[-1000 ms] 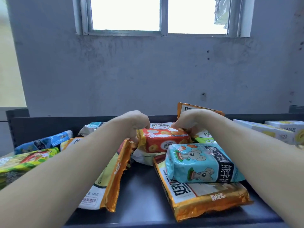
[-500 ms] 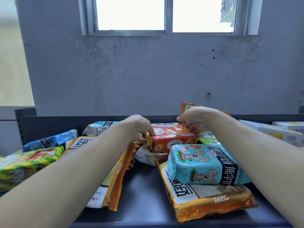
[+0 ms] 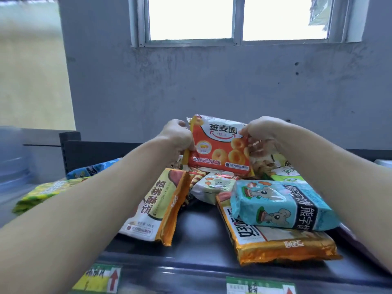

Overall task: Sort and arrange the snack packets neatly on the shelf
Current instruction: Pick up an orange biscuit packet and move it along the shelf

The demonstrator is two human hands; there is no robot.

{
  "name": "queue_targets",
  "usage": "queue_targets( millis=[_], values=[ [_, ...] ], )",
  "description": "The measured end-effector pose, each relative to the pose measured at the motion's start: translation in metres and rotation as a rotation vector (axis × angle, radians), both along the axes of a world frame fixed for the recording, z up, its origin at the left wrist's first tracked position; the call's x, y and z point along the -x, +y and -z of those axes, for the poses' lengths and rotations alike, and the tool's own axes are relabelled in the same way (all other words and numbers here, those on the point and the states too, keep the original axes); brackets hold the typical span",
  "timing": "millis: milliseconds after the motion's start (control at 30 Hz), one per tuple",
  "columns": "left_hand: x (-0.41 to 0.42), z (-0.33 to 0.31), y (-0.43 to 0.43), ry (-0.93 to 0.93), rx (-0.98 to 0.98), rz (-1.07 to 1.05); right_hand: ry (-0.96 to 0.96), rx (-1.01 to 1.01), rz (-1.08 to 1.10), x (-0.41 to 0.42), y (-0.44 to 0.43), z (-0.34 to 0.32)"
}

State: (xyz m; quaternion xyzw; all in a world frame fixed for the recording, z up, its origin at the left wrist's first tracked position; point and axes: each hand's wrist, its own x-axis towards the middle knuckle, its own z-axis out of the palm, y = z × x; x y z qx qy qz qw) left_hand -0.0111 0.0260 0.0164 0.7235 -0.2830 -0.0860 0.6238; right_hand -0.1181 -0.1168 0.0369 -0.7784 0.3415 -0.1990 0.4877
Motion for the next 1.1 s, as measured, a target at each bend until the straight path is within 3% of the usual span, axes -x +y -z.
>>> queue_targets(
  millis=[367,667,1100],
  values=[
    [-0.01,-0.02,0.104,-0.208,0.247,-0.187,-0.319,0.043,-0.231,-0.018,0.101,-0.027],
    [-0.071,-0.013,0.213,-0.285,0.282,-0.325,-0.355,0.059,-0.37,-0.088,0.196,-0.023],
    [-0.179,0.003,0.324,-0.268,0.257,-0.367,-0.327,0.026,-0.387,-0.197,0.308,-0.006]
  ],
)
